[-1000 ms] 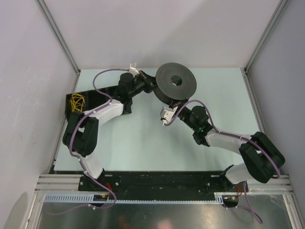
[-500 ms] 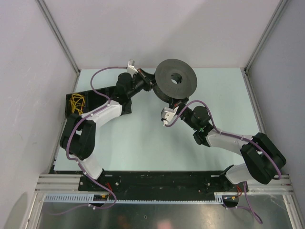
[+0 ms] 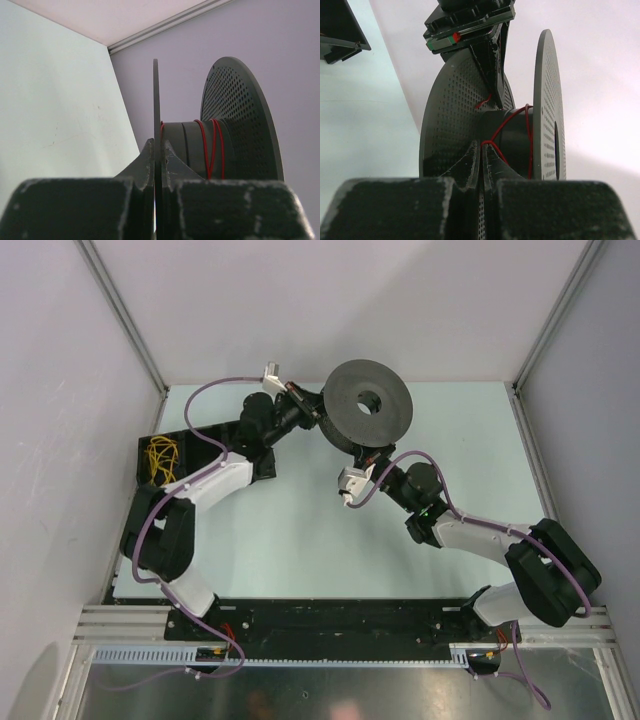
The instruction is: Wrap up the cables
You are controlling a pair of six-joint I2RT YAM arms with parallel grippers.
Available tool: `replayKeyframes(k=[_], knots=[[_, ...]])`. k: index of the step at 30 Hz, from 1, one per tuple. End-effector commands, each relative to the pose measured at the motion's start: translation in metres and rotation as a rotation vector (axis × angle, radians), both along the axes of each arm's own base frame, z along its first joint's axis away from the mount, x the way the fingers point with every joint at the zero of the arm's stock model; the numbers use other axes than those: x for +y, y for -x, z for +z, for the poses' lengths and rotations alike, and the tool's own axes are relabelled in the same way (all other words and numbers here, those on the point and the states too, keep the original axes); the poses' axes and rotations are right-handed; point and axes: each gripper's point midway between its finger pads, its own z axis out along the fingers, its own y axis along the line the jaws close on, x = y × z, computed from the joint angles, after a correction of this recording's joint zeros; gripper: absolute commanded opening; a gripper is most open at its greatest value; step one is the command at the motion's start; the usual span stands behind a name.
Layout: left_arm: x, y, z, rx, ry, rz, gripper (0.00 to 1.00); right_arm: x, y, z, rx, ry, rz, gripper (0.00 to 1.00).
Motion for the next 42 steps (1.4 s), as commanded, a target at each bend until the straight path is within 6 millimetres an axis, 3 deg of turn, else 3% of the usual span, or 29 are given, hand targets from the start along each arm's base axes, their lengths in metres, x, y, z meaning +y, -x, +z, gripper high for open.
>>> replayKeyframes(k=[1,10,16,21,27,34,42], knots=[[-0.045,0.08,0.052,-0.187,0.036,-0.287,0.0,0.02,0.018,0.023,-0.074,-0.018,0.118,0.0],[-0.048,0.082,0.053,-0.195,0.035,-0.293,0.0,0.021,0.014,0.025,-0.072,-0.022,0.114,0.0],[-0.054,0.059,0.037,-0.133,0.041,-0.277,0.0,0.004,-0.011,0.009,-0.026,-0.022,0.06,0.0],[-0.066,0.024,0.008,-0.059,0.04,-0.273,0.0,-0.014,-0.042,-0.008,0.004,-0.013,0.008,0.0],[-0.083,-0.011,-0.031,-0.01,0.039,-0.29,0.0,-0.034,-0.091,-0.045,0.044,0.011,-0.059,0.0],[-0.096,-0.065,-0.083,0.022,0.04,-0.281,0.0,-0.044,-0.148,-0.084,0.058,0.019,-0.118,0.0],[-0.111,-0.109,-0.139,0.054,0.052,-0.235,0.0,-0.049,-0.203,-0.139,0.029,0.029,-0.199,0.0]])
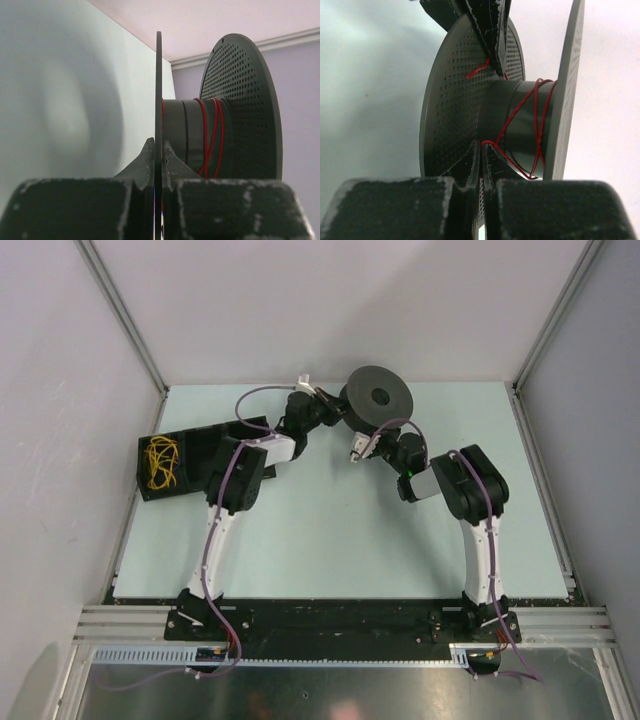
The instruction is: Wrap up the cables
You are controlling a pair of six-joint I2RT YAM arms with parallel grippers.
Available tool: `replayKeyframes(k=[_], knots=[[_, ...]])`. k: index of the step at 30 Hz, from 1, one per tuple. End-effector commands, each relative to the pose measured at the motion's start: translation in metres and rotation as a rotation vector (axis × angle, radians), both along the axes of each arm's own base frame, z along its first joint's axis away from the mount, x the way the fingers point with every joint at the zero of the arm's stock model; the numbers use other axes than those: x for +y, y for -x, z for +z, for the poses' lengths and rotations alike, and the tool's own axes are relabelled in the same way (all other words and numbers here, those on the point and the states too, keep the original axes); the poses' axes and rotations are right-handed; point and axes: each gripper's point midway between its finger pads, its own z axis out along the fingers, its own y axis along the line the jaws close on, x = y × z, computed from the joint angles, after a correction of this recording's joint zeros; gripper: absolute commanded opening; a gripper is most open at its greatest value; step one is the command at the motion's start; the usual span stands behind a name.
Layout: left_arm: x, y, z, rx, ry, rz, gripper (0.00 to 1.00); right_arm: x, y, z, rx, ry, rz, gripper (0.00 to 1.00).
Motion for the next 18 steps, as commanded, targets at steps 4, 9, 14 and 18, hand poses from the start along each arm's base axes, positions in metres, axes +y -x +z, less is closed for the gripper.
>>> replayKeyframes(k=[4,9,14,18], knots=[[-0.066,0.02,0.014,-0.095,0.086,-0.203,0.08,0.013,-0.043,0.011,-0.258,-0.013,-0.044,0.0],[-0.058,-0.003,-0.009,-0.059,0.052,-0.135,0.22,0.015,-0.068,-0.008,-0.28,0.004,-0.089,0.0],[-0.039,-0.009,-0.02,-0.014,0.036,-0.107,0.39,0.01,-0.098,-0.01,-0.295,0.005,-0.139,0.0],[-0.024,-0.006,-0.02,0.019,0.031,-0.085,0.49,0.007,-0.114,-0.016,-0.3,0.024,-0.149,0.0]])
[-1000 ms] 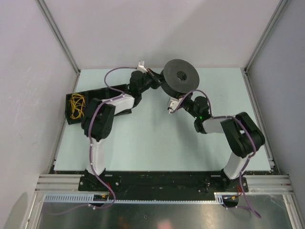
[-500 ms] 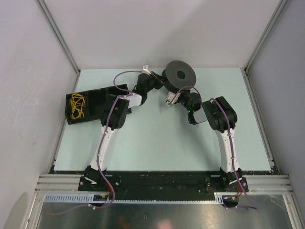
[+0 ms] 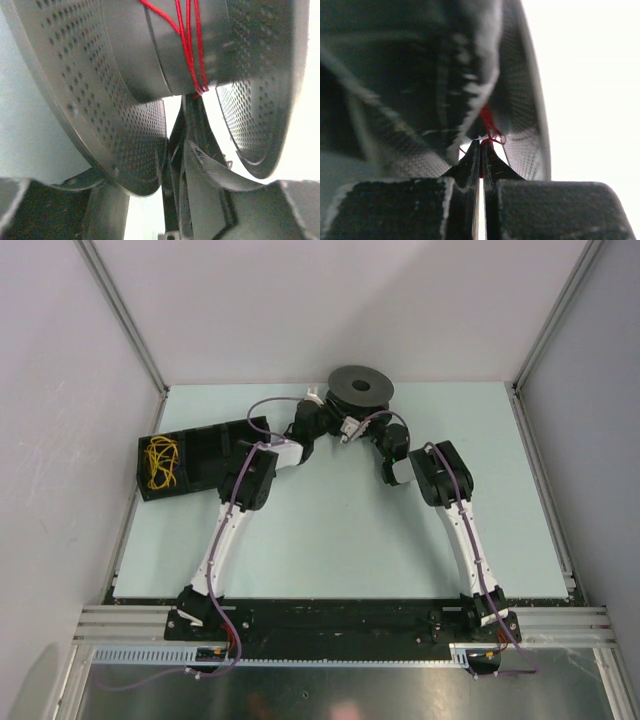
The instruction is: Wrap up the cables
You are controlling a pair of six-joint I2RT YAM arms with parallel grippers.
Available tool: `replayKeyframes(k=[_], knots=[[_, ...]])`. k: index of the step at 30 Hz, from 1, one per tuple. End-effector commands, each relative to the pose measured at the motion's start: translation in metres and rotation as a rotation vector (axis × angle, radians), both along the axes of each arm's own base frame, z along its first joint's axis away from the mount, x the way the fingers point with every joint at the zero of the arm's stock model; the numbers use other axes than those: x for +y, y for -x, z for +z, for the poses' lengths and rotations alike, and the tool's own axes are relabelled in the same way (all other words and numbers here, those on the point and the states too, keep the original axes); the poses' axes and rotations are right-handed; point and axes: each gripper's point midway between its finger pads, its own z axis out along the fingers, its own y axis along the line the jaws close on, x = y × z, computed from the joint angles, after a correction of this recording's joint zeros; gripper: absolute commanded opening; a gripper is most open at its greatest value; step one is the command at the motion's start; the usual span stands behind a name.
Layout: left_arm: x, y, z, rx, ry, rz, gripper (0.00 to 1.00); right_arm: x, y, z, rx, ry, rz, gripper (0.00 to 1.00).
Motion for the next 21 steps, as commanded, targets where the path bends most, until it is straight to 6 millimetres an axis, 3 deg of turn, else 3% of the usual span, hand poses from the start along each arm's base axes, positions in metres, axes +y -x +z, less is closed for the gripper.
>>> replayKeyframes(k=[1,7,16,21], knots=[[-0.004,0.015,0.053,-0.061,0.044,-0.053,0.51,0.008,-0.012,0.016,-0.085,0.009,0.022,0.0],[0.016,0.026,0.061,-0.034,0.02,-0.007,0.59,0.008,-0.014,0.001,-0.075,0.035,0.047,0.0],[0.04,0.042,0.071,-0.045,-0.049,0.065,0.72,0.003,0.001,-0.012,-0.068,0.055,0.063,0.0],[0.054,0.048,0.055,0.01,-0.118,0.123,0.74,-0.003,0.014,-0.023,-0.05,0.072,0.072,0.0]])
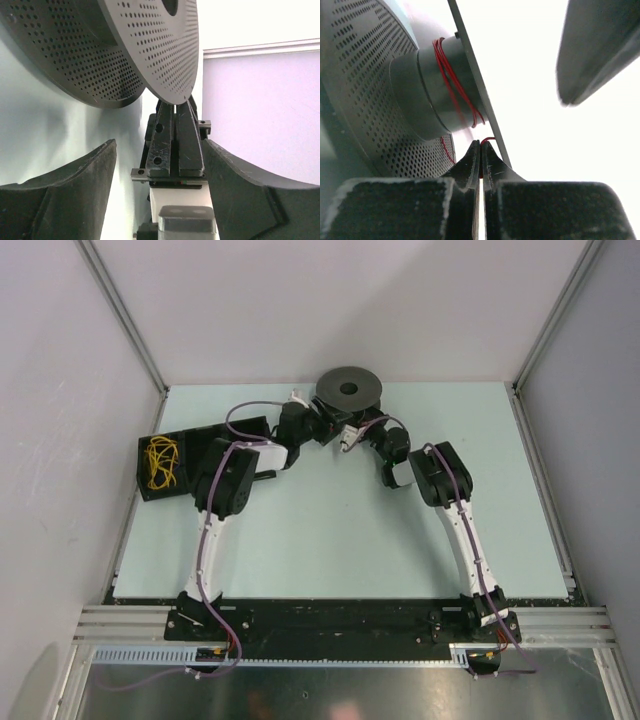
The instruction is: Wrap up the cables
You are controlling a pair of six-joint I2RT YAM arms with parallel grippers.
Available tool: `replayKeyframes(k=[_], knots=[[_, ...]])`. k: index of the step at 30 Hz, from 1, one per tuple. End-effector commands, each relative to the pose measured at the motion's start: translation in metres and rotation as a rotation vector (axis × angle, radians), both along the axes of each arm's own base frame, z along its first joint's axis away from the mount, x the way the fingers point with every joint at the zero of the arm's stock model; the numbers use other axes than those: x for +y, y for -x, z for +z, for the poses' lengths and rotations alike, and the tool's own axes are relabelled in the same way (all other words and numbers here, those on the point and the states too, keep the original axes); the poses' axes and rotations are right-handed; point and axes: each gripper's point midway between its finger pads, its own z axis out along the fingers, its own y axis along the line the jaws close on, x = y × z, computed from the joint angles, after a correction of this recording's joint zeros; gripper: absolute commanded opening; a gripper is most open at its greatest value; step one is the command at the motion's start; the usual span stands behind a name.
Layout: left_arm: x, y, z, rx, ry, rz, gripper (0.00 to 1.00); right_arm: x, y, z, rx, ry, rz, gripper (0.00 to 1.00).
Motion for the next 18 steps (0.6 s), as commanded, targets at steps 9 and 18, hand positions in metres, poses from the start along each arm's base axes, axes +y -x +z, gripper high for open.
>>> replayKeyframes(k=[9,18], knots=[[0.02,0.015,0.049,-0.134,-0.118,0.026,0.79,-0.018,0.023,-0.033,0.018,0.034,-0.004,0.03],[0.026,0.021,0.096,-0.284,-0.193,-0.013,0.82,-0.016,0.043,-0.036,0.043,0.02,0.009,0.24]])
